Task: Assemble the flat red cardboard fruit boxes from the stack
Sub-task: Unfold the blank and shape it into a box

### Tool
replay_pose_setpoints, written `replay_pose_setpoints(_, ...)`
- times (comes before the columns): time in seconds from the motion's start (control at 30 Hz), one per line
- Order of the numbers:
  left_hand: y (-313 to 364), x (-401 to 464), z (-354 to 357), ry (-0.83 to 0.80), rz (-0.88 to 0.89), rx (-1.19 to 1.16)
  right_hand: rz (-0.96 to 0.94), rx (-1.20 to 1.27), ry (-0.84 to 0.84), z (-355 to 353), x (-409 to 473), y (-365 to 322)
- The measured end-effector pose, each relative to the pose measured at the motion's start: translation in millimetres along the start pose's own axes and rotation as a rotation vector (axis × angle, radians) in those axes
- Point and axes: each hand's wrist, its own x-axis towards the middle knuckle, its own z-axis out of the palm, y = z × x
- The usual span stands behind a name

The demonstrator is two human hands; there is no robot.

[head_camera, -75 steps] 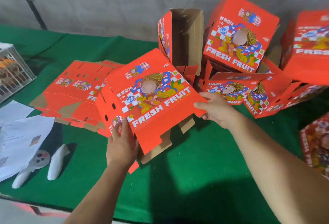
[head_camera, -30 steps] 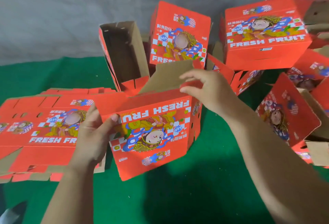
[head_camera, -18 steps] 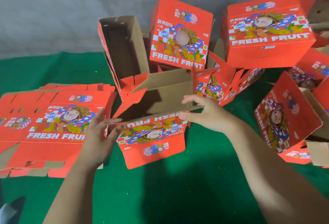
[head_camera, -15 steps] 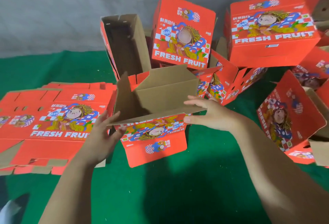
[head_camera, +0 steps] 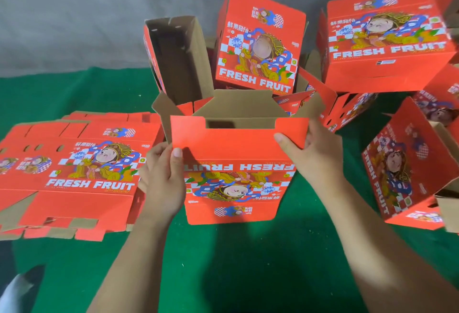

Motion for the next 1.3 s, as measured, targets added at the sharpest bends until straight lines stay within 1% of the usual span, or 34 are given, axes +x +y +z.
replay_pose_setpoints(0.07,1.4,3.3,4.0,0.117,0.013,0.005,0.057,-0.021,0.031,2.9,-8.4,-0.3)
replay_pose_setpoints(0.13,1.2,11.4,4.3,0.176,0.064,0.021,0.099,-0.097,0.031,7.5,-13.7,-1.5)
replay_pose_setpoints(0.23,-0.6,23.5,4.3,0.169,0.144,0.087,0.164,-0.235,-0.07,18.6,-23.5,0.4)
replay_pose_setpoints(0.27,-1.6,26.4,6.2,0.152,0.174,0.08,0.162,-0.262,-0.098,22.3,-27.0,1.9)
replay_pose_setpoints(0.33,-1.1,30.3,11.1,0.117,0.181,0.038,0.144,-0.266,-0.133,26.4,-29.4,-0.1)
replay_pose_setpoints(0.4,0.4,35.6,16.3,0.147,0.167,-0.001,0.127,-0.215,-0.103,28.0,-24.4,-4.2)
replay_pose_setpoints(0.47,2.7,43.1,17.6,0.175,0.173,-0.093,0.102,-0.24,-0.073,25.1,-19.3,-5.5)
replay_pose_setpoints(0.53,4.0,51.7,15.7,0.087,0.228,-0.139,0.105,-0.348,-0.089,20.7,-17.5,-3.1)
replay_pose_setpoints(0.6,4.8,58.8,13.8,-0.06,0.28,-0.047,0.144,-0.437,-0.168,20.7,-20.7,-2.9)
replay_pose_setpoints(0.63,4.7,60.9,14.1,-0.116,0.278,0.019,0.176,-0.451,-0.218,23.6,-24.8,-2.1)
replay_pose_setpoints(0.7,4.3,60.0,17.0,-0.147,0.251,0.169,0.234,-0.415,-0.269,27.5,-31.7,-1.8)
replay_pose_setpoints(0.73,3.5,57.5,18.6,-0.133,0.237,0.22,0.231,-0.391,-0.257,27.0,-33.1,-3.4)
replay_pose_setpoints(0.77,3.4,54.2,20.0,-0.104,0.229,0.239,0.182,-0.372,-0.215,26.1,-33.2,-6.8)
replay_pose_setpoints(0.83,6.1,46.6,21.9,-0.039,0.21,0.171,-0.039,-0.349,-0.11,28.3,-32.8,-16.7)
replay_pose_setpoints(0.87,7.3,43.4,24.2,-0.01,0.201,0.113,-0.168,-0.337,-0.103,32.4,-32.9,-22.4)
replay_pose_setpoints(0.9,7.1,40.4,27.2,0.018,0.196,0.068,-0.268,-0.306,-0.157,37.0,-31.0,-28.3)
replay_pose_setpoints(0.93,6.5,38.2,29.6,0.035,0.184,0.038,-0.301,-0.26,-0.233,40.7,-26.8,-35.0)
replay_pose_setpoints(0.97,5.4,38.0,31.1,0.032,0.169,0.019,-0.265,-0.206,-0.286,43.6,-20.1,-40.2)
replay_pose_setpoints(1.03,0.6,42.6,31.5,-0.015,0.17,0.027,-0.116,-0.123,-0.29,48.7,-2.3,-42.8)
replay_pose_setpoints(1.07,-0.3,42.3,29.5,-0.019,0.194,0.052,-0.07,-0.12,-0.294,50.6,5.4,-41.9)
replay_pose_setpoints(1.1,-0.9,40.3,28.1,-0.006,0.229,0.09,-0.064,-0.148,-0.32,52.6,9.6,-40.9)
replay_pose_setpoints(1.2,-1.6,27.8,33.2,0.036,0.39,0.218,-0.093,-0.278,-0.445,62.6,3.8,-38.5)
replay_pose_setpoints(1.27,-3.9,14.8,37.2,0.005,0.518,0.225,-0.083,-0.308,-0.473,70.6,-7.2,-33.9)
replay_pose_setpoints(1.3,-6.5,9.8,38.2,-0.019,0.547,0.222,-0.084,-0.307,-0.463,72.5,-10.9,-32.1)
